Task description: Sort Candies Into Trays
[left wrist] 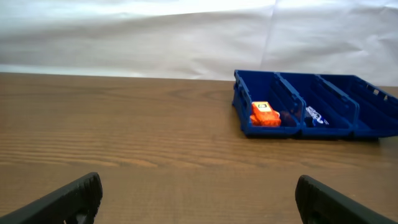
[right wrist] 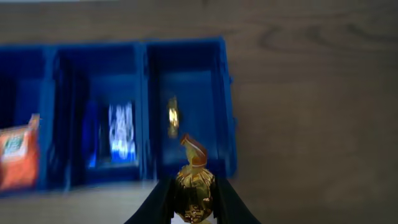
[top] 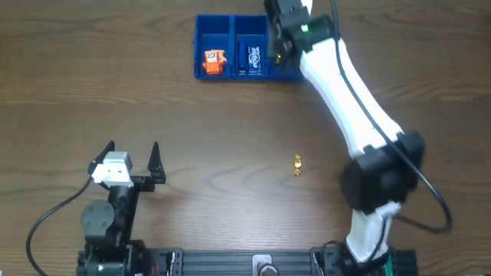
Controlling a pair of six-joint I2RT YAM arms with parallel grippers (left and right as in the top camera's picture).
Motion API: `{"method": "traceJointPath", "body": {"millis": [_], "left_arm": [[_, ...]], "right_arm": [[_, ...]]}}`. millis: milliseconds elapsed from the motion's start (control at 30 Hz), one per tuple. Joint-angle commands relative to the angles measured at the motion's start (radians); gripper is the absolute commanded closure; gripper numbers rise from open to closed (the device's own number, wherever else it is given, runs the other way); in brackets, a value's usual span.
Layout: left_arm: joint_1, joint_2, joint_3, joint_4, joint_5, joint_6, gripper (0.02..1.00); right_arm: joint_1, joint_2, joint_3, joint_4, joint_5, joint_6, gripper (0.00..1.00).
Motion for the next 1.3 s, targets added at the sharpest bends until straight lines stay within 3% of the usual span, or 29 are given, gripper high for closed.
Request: {"method": "traceJointPath", "body": {"millis": [33, 167, 333, 400, 467, 600, 700, 733, 767, 867, 933, 1033, 1300], "left_arm": [[0.005, -0.005, -0.022, -0.027, 0.021, 0.011, 0.02], [0.005, -0.005, -0.022, -0.027, 0.021, 0.011, 0.02], [0.005, -0.005, -0.022, -0.027, 0.021, 0.011, 0.02], [0.005, -0.005, -0.022, -0.027, 0.021, 0.011, 0.02], [0.005, -0.005, -0.022, -0.027, 0.021, 0.011, 0.023], [0.005, -0.005, -0.022, -0.027, 0.021, 0.011, 0.02], [0.005, -0.005, -0.022, -0.027, 0.021, 0.011, 0.02], [0.005, -0.005, -0.022, -0.027, 0.021, 0.011, 0.02], [0.005, -0.005, -0.022, -0.027, 0.021, 0.011, 0.02], [0.005, -0.005, -0.022, -0.027, 0.021, 0.011, 0.02], [0.005, -0.005, -0.022, -0.027, 0.021, 0.011, 0.023], [0.005, -0.005, -0.022, -0.027, 0.021, 0.011, 0.02], [0.005, -0.005, -0.022, -0.027, 0.021, 0.011, 0.02]], "right_arm": [[-0.065, 0.128, 0.063, 0.069, -0.126, -0.058, 0.862], [-0.069, 0.166, 0.063, 0.086, -0.128, -0.058, 0.851], [-0.069, 0.194, 0.062, 0.086, -0.128, -0.058, 0.737], [-0.069, 0.194, 0.062, 0.09, -0.13, -0.058, 0.529], [-0.068, 0.183, 0.062, 0.087, -0.141, -0.058, 0.435], [-0.042, -0.02, -0.082, 0.107, -0.142, -0.078, 0.411], [-0.01, -0.289, -0.374, 0.134, -0.142, -0.091, 0.38], [0.009, -0.389, -0.499, 0.126, -0.144, -0.072, 0.364], [0.04, -0.516, -0.684, 0.105, -0.165, 0.013, 0.36], [0.059, -0.616, -0.976, 0.134, -0.257, 0.132, 0.362], [0.066, -0.611, -1.119, 0.182, -0.314, 0.155, 0.362], [0.091, -0.607, -1.235, 0.247, -0.319, 0.18, 0.362], [0.111, -0.502, -1.241, 0.355, -0.311, 0.202, 0.373]]}}
